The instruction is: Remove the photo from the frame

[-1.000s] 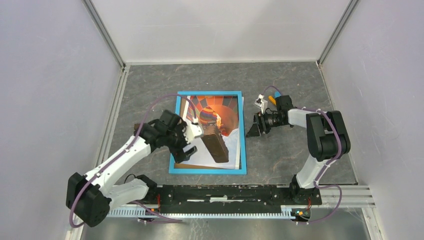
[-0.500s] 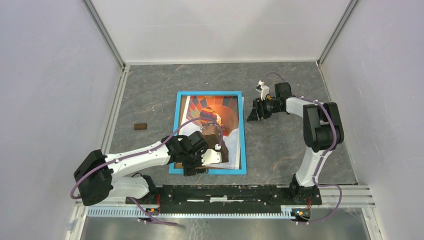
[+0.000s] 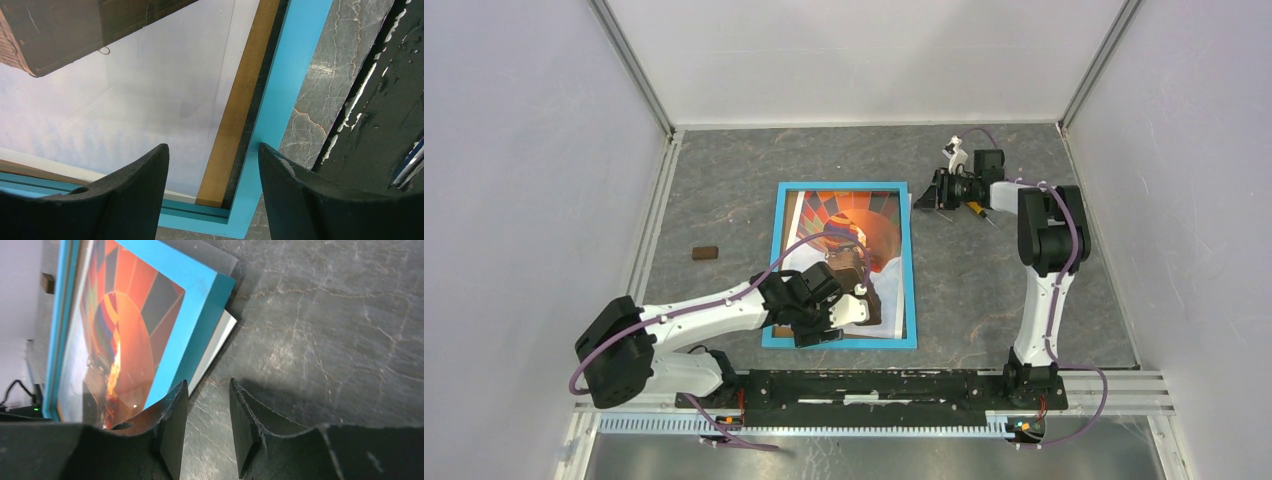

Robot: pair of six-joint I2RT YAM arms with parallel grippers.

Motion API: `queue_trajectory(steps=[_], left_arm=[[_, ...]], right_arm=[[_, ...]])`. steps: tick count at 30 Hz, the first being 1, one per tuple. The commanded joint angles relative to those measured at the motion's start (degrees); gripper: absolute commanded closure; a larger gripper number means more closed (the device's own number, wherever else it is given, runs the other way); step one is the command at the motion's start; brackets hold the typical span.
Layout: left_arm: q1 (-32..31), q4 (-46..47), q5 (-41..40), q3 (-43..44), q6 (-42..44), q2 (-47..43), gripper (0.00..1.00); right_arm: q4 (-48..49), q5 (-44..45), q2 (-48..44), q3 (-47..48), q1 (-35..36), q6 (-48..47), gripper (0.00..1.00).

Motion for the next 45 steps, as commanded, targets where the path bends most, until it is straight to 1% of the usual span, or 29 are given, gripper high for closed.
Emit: queue_trajectory(steps=[1,7,11,17,23,25,28,30,31,35,40,45], left_arm=[[-0.3,2.6,-1.6,-1.1,-1.8,1.2,0.29],[-0.3,2.0,-1.6,0.3,-2.6,2.6,0.3],[-0.2,1.5,-1.6,0.8,-3.1,2.4,0.31],[0.0,1.8,-1.6,0.5,-2.9,2.8,0.32],[0.1,1.9,-1.7,0.7,-2.6,3.2,0.32],[0.2,2.0,-1.6,0.7,-2.6,3.3,0.32],[0.4,2.2,-3.0,0.5,-2.5,3.7,0.32],[0.5,2.4,-3.1,0.4,-2.4,3.8,0.32],[0.6,2.5,-3.2,0.3,-2.4,3.8,0.32],[1.0,2.5,-3.1,0.5,-2.7,4.0,0.32],[1.4,2.8,-2.8,0.5,-2.8,4.0,0.32],[1.7,2.8,-2.7,0.8,-3.0,4.5,0.32]], right_arm=[[8.1,-3.1,3.7,2.1,0.3,8.2,0.58],[10.4,-2.1,5.6,3.2,0.7,10.4,0.61],[12.8,-2.4,6.9,3.0,0.8,12.9,0.68],[15.8,-3.7,8.5,2.2,0.9,16.0,0.75],[22.3,-6.4,10.1,1.0,0.9,22.7,0.8],[25.0,-7.6,10.5,0.4,0.9,25.1,0.84],[26.5,-8.2,10.4,-0.2,0.8,26.9,0.89],[27.6,-8.5,10.1,-0.6,0.8,27.9,0.97],[27.8,-8.5,9.8,-0.7,0.7,28.0,1.0],[27.8,-7.7,7.5,-1.5,-0.1,27.8,1.0],[23.9,-3.7,3.3,-2.3,-2.3,24.0,1.0],[22.7,-3.1,1.3,-1.8,-3.3,23.2,1.0]])
